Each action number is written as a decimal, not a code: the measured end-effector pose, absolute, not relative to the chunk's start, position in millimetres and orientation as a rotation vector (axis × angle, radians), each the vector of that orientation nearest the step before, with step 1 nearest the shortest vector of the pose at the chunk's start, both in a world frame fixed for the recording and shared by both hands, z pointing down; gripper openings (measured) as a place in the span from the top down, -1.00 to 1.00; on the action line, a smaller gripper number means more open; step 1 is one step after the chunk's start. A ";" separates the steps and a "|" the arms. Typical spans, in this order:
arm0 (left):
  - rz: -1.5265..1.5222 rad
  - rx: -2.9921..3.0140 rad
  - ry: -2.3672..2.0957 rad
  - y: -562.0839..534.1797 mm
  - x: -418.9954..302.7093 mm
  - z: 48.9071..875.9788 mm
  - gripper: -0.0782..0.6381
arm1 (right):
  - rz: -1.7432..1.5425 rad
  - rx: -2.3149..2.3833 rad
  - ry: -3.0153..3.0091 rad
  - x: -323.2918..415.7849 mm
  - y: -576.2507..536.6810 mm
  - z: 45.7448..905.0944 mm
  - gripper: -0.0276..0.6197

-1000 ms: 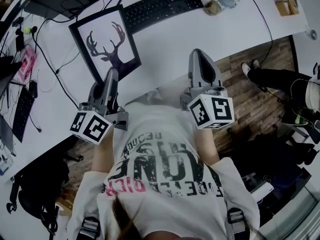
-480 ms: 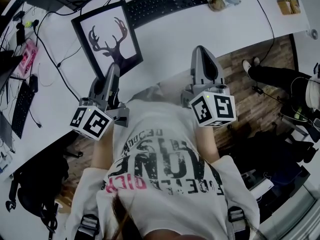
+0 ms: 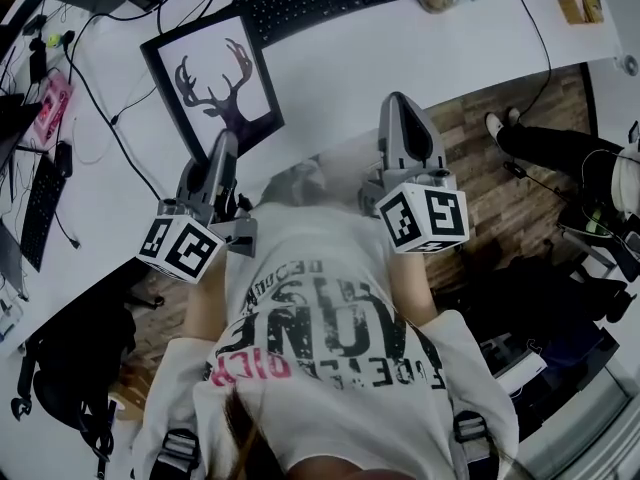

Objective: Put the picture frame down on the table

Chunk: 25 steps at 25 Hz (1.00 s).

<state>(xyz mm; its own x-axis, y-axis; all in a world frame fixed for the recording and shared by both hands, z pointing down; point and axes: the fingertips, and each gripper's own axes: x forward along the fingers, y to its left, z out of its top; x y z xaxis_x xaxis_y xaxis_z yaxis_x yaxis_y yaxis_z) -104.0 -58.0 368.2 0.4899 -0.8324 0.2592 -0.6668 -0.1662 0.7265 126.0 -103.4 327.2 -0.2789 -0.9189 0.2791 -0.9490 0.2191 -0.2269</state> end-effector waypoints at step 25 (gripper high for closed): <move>-0.068 1.868 -1.058 -51.2 -35.8 435.5 0.73 | 0.599 1.840 -2.310 138.2 -97.7 352.6 0.91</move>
<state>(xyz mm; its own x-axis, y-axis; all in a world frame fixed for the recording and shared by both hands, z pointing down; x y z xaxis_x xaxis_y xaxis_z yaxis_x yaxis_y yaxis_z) -35.8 -51.2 435.5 0.6235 -0.6887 0.3702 -0.6354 -0.1704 0.7531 138.2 -97.7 352.6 -0.2490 -0.9068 0.3401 -0.9578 0.1785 -0.2254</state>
